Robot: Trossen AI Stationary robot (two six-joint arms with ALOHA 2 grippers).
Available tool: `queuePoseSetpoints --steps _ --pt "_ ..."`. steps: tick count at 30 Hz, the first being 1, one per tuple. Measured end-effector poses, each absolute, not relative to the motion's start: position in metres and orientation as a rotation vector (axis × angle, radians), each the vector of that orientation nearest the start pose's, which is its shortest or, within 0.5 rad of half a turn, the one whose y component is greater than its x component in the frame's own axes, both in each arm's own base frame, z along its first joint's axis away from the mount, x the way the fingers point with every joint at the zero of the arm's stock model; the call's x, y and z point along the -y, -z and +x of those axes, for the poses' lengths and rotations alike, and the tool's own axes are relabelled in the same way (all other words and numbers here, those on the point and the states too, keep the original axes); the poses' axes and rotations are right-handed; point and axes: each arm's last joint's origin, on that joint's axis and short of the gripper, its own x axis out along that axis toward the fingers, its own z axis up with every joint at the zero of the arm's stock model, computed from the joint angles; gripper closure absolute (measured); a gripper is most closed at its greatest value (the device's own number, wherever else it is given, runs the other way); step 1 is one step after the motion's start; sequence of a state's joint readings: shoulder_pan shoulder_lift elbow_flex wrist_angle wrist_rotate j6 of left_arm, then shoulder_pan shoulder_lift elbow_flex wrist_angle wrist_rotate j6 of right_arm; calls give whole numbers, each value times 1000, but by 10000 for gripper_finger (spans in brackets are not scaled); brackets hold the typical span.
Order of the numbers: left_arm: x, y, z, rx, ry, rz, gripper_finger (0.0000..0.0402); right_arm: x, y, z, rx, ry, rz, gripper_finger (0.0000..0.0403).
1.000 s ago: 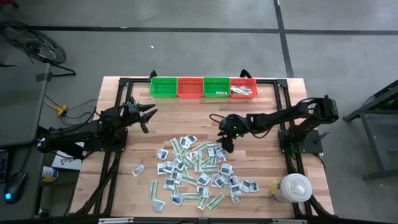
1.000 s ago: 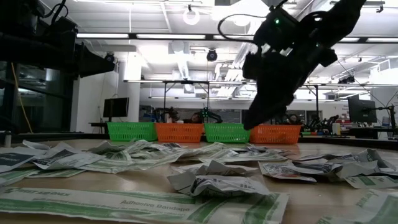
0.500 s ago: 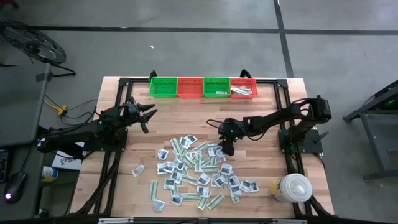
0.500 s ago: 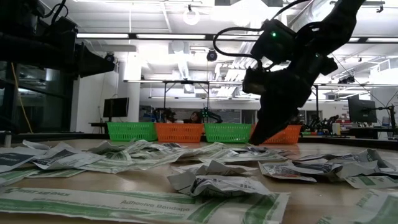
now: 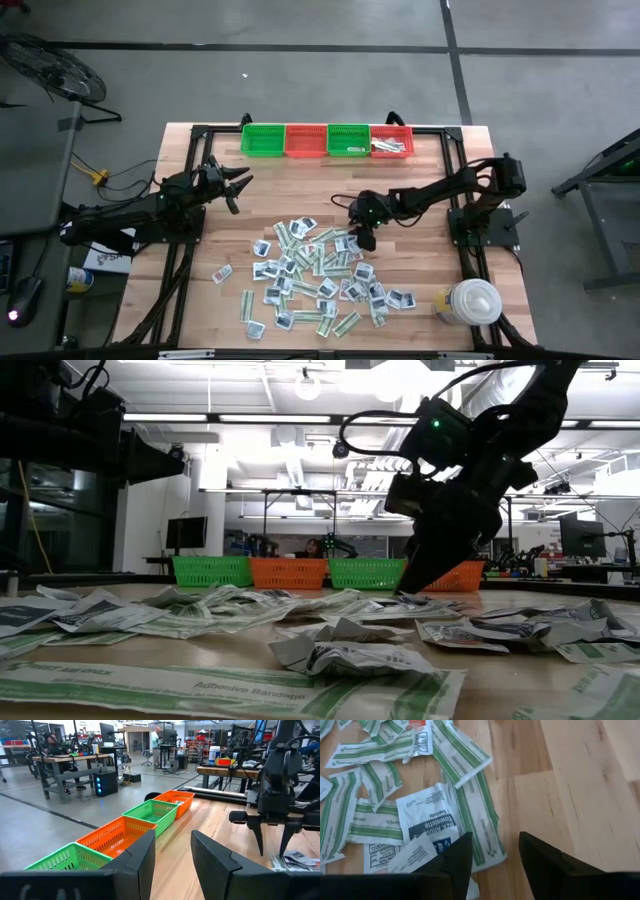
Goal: Pick & Place First Aid Supplies
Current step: Put the green bandage pack in the right orange bin
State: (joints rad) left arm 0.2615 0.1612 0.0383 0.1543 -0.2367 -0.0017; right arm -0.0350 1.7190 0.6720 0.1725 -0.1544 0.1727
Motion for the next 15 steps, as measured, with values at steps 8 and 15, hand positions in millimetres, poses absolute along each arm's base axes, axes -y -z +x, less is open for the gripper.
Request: queuePoseSetpoints --steps 8,15 --pt "-34 -178 100 32 -499 -1 279 5 -107 294 -901 -42 224 323" --pt "-34 -179 100 33 -498 -1 279 5 -105 291 -938 -64 206 395"
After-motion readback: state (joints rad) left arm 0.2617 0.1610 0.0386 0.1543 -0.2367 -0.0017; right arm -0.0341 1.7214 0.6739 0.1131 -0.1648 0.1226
